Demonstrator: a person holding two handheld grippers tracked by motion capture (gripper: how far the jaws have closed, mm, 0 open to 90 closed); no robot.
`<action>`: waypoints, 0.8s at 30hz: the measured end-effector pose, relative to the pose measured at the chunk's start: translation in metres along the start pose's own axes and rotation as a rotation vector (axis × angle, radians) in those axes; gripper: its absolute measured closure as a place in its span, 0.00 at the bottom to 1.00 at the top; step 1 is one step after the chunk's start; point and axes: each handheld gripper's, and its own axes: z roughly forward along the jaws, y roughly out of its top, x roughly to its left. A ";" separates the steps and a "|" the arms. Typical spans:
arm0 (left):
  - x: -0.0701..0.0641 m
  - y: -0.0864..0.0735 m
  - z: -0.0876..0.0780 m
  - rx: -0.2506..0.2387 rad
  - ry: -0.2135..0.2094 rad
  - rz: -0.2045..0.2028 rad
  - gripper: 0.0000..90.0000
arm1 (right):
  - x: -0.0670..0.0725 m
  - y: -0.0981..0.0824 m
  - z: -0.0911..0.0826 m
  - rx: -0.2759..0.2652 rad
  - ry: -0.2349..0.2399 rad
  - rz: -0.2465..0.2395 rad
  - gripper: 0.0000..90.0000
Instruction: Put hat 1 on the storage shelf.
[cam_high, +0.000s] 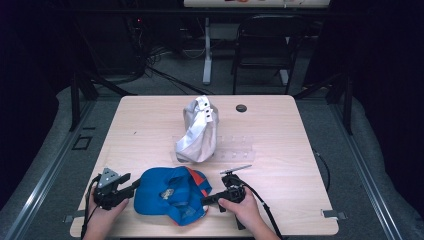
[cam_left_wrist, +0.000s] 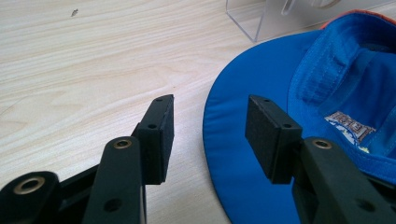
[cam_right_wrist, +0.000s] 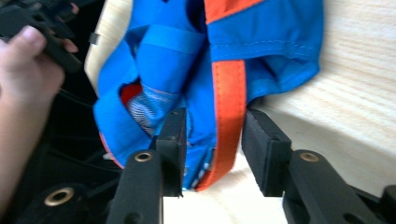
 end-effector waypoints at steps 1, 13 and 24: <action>0.000 0.000 0.000 0.000 0.000 -0.001 0.58 | 0.000 0.000 -0.001 0.000 0.011 0.008 0.70; -0.002 0.001 0.002 -0.004 0.002 0.000 0.58 | 0.003 0.001 -0.011 -0.047 0.009 0.050 0.86; -0.002 0.001 0.002 -0.007 0.002 0.004 0.58 | 0.009 0.002 -0.023 -0.077 0.026 0.071 0.87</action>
